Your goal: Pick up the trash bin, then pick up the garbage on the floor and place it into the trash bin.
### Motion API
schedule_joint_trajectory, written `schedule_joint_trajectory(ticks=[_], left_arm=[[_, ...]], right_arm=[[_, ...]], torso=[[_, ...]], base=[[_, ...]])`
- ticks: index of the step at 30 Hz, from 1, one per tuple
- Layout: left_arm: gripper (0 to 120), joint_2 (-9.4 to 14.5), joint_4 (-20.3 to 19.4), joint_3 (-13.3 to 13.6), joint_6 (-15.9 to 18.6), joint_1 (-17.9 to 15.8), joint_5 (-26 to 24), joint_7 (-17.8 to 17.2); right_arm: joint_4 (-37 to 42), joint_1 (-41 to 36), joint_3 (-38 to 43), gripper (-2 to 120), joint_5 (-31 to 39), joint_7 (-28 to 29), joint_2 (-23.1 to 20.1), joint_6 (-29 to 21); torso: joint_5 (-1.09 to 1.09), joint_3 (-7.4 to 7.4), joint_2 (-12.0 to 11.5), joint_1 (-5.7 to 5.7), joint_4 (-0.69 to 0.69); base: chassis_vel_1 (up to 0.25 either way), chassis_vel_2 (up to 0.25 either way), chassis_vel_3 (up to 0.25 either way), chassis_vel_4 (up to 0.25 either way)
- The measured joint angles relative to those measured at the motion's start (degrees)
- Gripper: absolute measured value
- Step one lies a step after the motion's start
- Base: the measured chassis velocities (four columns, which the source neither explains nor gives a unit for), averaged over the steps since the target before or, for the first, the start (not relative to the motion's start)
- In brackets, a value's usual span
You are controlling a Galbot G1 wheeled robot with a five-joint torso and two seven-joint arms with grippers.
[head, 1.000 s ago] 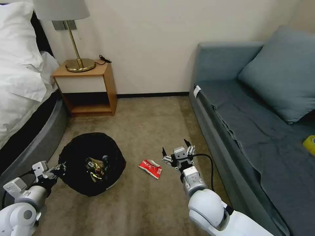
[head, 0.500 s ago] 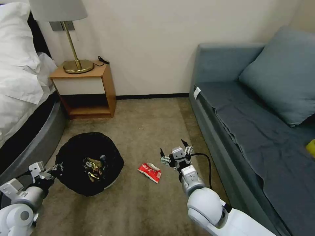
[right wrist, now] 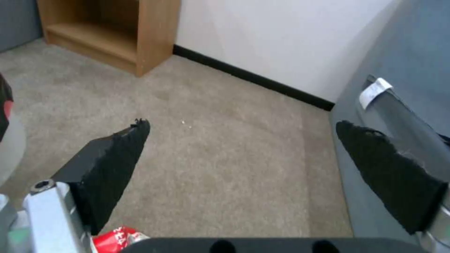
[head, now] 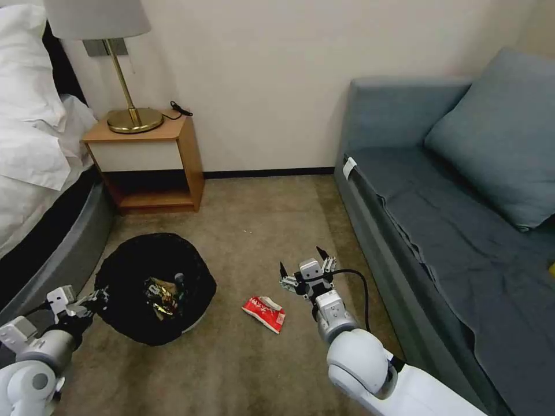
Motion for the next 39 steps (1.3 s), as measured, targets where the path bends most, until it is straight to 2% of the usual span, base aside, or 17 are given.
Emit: schedule_joint_trajectory(ticks=[18, 27, 32, 34, 39], left_arm=[[4, 1.1, 1.9, -1.1, -0.7, 0.2, -1.3, 0.9], [4, 2.6, 3.4, -1.0, -1.4, 0.2, -2.3, 1.7], [4, 3.5, 4.3, -1.0, -1.9, 0.2, -3.0, 2.3], [4, 4.3, 5.1, -1.0, -2.3, 0.3, -3.3, 2.7], [4, 5.3, 6.4, -1.0, -2.8, 0.1, -3.6, 3.1]], right_arm=[[-8.1, 7.1, -4.9, 100, 6.8, -0.8, 1.7, 1.8], [-14.9, 14.8, -10.9, 100, 10.3, -3.2, 4.5, 2.9], [-20.4, 20.1, -15.9, 100, 15.2, -4.2, 7.4, 2.5], [-23.1, 22.1, -18.0, 100, 20.4, -4.9, 8.8, 0.4], [-26.2, 23.9, -20.0, 100, 25.5, -6.4, 9.3, -2.3]], torso=[[0.00, 0.00, 0.0, 0.00, 0.00], [0.00, 0.00, 0.0, 0.00, 0.00], [-0.01, 0.00, 0.0, 0.00, 0.01], [0.00, 0.00, 0.0, 0.00, 0.01], [-0.01, 0.00, 0.0, 0.00, 0.00]], base=[[-0.029, 0.030, 0.030, -0.029], [0.000, 0.000, 0.000, 0.000], [0.000, 0.000, 0.000, 0.000], [0.000, 0.000, 0.000, 0.000], [0.000, 0.000, 0.000, 0.000]])
